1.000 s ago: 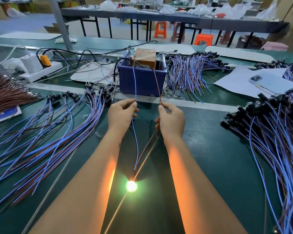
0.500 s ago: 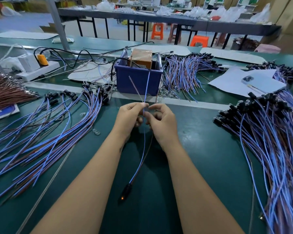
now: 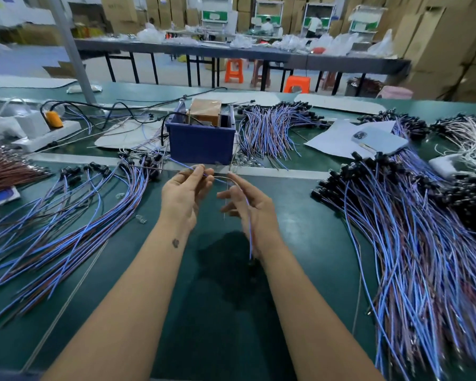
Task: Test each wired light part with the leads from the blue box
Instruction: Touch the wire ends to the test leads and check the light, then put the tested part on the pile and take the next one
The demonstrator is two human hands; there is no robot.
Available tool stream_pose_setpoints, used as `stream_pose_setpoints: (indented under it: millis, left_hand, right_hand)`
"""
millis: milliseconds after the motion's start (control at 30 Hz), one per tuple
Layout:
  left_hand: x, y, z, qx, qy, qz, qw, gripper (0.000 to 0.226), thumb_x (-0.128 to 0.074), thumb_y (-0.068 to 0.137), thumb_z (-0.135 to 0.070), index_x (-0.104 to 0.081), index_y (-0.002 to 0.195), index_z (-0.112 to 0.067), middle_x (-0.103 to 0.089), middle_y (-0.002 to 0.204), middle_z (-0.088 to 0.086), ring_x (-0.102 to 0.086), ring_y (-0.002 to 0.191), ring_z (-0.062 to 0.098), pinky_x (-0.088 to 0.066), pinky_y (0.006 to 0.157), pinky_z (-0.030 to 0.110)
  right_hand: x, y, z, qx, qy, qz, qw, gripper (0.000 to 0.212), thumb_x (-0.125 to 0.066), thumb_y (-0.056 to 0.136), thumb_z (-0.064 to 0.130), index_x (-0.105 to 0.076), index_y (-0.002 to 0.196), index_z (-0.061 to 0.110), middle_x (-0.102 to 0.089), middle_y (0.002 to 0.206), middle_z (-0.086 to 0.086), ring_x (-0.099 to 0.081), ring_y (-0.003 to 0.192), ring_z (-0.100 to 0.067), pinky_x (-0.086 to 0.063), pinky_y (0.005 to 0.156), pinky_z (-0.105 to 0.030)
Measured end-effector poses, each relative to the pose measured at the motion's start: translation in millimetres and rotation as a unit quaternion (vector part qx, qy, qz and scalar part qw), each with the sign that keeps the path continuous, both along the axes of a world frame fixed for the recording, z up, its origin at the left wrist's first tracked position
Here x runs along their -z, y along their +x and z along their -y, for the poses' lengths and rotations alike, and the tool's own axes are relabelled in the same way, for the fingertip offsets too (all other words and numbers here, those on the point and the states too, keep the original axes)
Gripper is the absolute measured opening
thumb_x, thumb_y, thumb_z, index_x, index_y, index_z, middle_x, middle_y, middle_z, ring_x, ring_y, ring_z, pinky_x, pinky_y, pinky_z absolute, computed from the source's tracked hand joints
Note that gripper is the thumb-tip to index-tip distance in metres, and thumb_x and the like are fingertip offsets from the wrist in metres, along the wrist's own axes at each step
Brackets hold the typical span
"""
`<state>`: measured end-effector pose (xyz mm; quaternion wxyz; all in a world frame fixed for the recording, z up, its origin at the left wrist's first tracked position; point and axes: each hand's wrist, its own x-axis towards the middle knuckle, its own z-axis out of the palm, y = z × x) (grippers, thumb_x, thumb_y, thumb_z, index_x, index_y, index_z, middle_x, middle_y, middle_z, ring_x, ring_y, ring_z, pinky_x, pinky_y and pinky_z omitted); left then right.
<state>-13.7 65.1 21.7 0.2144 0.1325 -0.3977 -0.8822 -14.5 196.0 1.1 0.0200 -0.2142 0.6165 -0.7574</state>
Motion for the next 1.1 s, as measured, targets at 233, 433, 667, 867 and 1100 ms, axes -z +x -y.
stream_pose_setpoints:
  millis: [233,433,667,867,1100]
  left_hand:
    - [17.9,8.4,-64.4,-0.025,-0.039,0.009,0.999,0.016,-0.060,0.091,0.002,-0.064,0.079,-0.008,-0.069,0.061,-0.003,-0.064,0.054,0.007,-0.055,0.060,0.018]
    - [14.4,24.7,-149.3,0.053,-0.305,-0.069,0.948,0.015,-0.072,0.082,0.000,-0.073,0.081,-0.015,-0.069,0.067,-0.003,-0.061,0.064,0.010,-0.052,0.065,0.022]
    - [17.2,40.0,-219.0,0.267,-0.625,-0.157,0.716,0.031,-0.056,0.089,0.007,-0.077,0.099,-0.013,-0.074,0.098,0.005,-0.068,0.091,0.020,-0.054,0.083,0.033]
    - [32.2,40.6,-201.8,0.284,-0.575,-0.063,0.765,0.035,-0.050,0.090,0.004,-0.077,0.096,-0.018,-0.075,0.093,-0.005,-0.069,0.090,0.013,-0.054,0.083,0.030]
    - [29.1,30.5,-124.1,0.115,-0.532,0.022,0.839,0.035,-0.052,0.090,-0.001,-0.071,0.098,-0.028,-0.072,0.102,-0.003,-0.065,0.091,0.020,-0.051,0.078,0.020]
  right_hand:
    - [-25.6,-16.7,-74.9,0.078,-0.080,0.058,0.992,0.025,-0.044,0.102,0.019,-0.066,0.095,0.013,-0.065,0.081,-0.003,-0.060,0.067,-0.013,-0.044,0.065,-0.023]
    - [-61.6,-39.0,-158.5,0.195,-0.111,0.127,0.966,0.027,-0.034,0.105,0.014,-0.049,0.083,0.012,-0.057,0.056,0.001,-0.055,0.048,-0.011,-0.049,0.050,-0.023]
    - [-68.7,-59.5,-246.7,0.355,0.492,0.078,0.791,0.015,-0.046,0.091,0.010,-0.058,0.082,0.008,-0.051,0.072,-0.019,-0.041,0.061,-0.025,-0.032,0.061,-0.032]
    - [-45.3,-41.4,-252.7,0.378,0.610,0.084,0.692,0.044,-0.047,0.090,0.007,-0.059,0.128,0.026,-0.059,0.126,-0.013,-0.055,0.107,-0.035,-0.046,0.077,-0.035]
    - [-45.9,-40.3,-150.6,0.404,0.593,-0.073,0.693,0.038,-0.051,0.087,0.017,-0.053,0.124,0.018,-0.043,0.128,-0.014,-0.035,0.119,-0.033,-0.028,0.102,-0.043]
